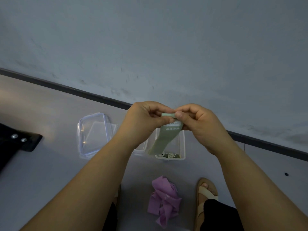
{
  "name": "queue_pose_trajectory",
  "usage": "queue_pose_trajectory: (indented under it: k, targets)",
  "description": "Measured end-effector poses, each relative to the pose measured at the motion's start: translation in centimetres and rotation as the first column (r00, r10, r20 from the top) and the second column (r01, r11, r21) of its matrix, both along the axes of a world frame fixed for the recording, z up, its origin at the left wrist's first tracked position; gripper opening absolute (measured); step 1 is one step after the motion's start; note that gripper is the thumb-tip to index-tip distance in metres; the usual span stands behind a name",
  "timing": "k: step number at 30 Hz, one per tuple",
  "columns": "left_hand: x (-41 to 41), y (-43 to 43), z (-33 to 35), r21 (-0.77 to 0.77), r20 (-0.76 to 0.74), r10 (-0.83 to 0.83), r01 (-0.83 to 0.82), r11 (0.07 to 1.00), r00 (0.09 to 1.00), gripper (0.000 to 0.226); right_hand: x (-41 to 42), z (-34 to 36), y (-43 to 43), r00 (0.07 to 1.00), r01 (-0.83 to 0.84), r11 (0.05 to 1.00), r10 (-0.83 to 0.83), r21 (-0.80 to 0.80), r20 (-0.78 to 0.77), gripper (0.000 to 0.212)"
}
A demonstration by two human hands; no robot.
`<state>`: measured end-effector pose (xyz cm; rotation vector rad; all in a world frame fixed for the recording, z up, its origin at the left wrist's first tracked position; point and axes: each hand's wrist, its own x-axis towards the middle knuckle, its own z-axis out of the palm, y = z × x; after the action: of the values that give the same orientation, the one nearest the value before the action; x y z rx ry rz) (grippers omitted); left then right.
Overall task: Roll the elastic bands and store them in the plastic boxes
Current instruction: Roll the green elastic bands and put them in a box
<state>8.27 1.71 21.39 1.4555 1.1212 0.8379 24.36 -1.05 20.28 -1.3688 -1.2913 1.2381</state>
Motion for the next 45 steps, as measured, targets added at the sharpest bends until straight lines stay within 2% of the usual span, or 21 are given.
queue_pose_trajectory:
  k: [6, 14, 20, 25, 31, 37, 45]
  targets:
    - [0.16, 0.01, -0.13, 0.014, 0.026, -0.001, 0.001, 1.0, 1.0, 0.024, 0.11, -0.35, 0.21, 0.998, 0.054, 0.998, -0.054, 0.029, -0.017, 0.017]
    - [0.34, -0.1, -0.03, -0.049, 0.084, -0.032, 0.036, 0.998, 0.996, 0.018, 0.11, -0.2, 0.19, 0.995, 0.079, 0.996, -0.077, 0.027, -0.065, 0.013]
    - [0.09, 0.05, -0.19, -0.086, 0.063, -0.016, 0.022, 0.996, 0.998, 0.011, 0.04, 0.13, 0.05, 0.995, 0.079, 0.996, -0.076, 0.048, -0.059, 0.012]
    - [0.03, 0.12, -0.18, -0.077, 0.111, 0.007, 0.001, 0.997, 0.994, 0.019, 0.2, 0.03, 0.16, 0.992, 0.069, 0.996, -0.062, 0.053, -0.109, 0.015]
    - [0.18, -0.01, -0.33, -0.06, 0.132, 0.015, -0.007, 0.998, 0.991, 0.023, 0.24, 0.0, 0.21, 0.993, 0.069, 0.996, -0.062, 0.064, -0.1, 0.014]
    - [0.29, 0.09, -0.57, 0.014, 0.091, 0.052, -0.053, 0.998, 0.995, 0.023, 0.46, -0.06, 0.12, 0.994, 0.038, 0.999, -0.039, -0.006, -0.098, 0.029]
    - [0.3, 0.11, -0.64, 0.028, 0.064, 0.027, -0.028, 0.999, 0.998, 0.026, 0.13, 0.12, 0.25, 0.994, 0.097, 0.995, -0.098, -0.022, -0.05, 0.023]
